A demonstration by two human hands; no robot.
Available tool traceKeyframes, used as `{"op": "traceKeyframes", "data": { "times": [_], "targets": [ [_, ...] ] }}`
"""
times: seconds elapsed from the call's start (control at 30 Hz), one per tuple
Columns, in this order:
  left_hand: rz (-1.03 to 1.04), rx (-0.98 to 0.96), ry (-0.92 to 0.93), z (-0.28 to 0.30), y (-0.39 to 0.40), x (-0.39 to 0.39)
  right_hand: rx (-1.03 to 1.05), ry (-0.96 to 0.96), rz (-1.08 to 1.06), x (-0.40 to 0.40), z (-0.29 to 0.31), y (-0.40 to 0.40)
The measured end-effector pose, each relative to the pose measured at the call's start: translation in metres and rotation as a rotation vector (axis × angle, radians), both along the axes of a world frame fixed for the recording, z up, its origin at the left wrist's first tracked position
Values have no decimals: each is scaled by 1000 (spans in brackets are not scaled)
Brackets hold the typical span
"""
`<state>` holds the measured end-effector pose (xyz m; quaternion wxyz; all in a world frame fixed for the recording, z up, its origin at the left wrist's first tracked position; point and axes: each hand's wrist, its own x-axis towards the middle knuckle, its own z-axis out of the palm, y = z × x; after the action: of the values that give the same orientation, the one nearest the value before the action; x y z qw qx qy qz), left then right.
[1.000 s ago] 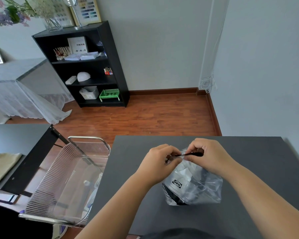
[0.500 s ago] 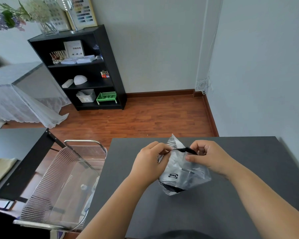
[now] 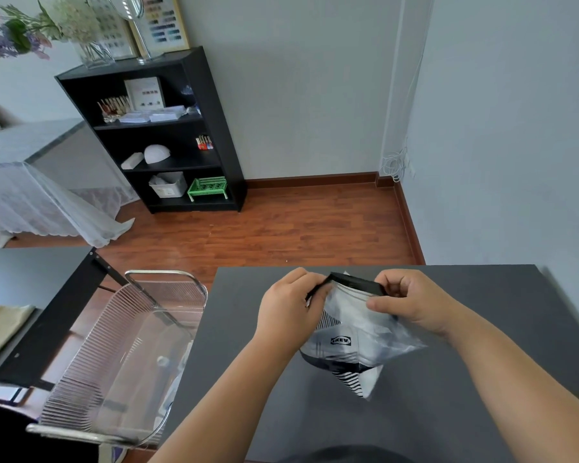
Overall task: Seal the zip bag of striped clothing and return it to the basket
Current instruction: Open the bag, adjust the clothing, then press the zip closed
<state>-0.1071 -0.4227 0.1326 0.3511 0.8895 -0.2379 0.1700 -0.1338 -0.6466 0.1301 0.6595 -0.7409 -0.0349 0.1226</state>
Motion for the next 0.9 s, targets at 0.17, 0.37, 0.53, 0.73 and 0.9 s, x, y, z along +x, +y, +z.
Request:
{"op": "traceKeyframes", "data": {
  "times": [0.17, 0.37, 0.53, 0.73, 0.9],
  "targets": [
    [-62, 45, 199, 3, 0, -2, -32, -82, -6, 0, 6, 1],
    [-142, 125, 223, 2, -1, 3, -423, -247, -131, 4, 6, 7],
    [-108, 97, 167, -2, -4, 0, -532, -220, -179, 7, 3, 8],
    [-32, 70, 190, -9, 10, 6, -163, 20, -49, 6, 7, -16],
    [-205, 117, 266, -9, 2, 7, -206, -11, -19, 7, 5, -10]
  ]
}}
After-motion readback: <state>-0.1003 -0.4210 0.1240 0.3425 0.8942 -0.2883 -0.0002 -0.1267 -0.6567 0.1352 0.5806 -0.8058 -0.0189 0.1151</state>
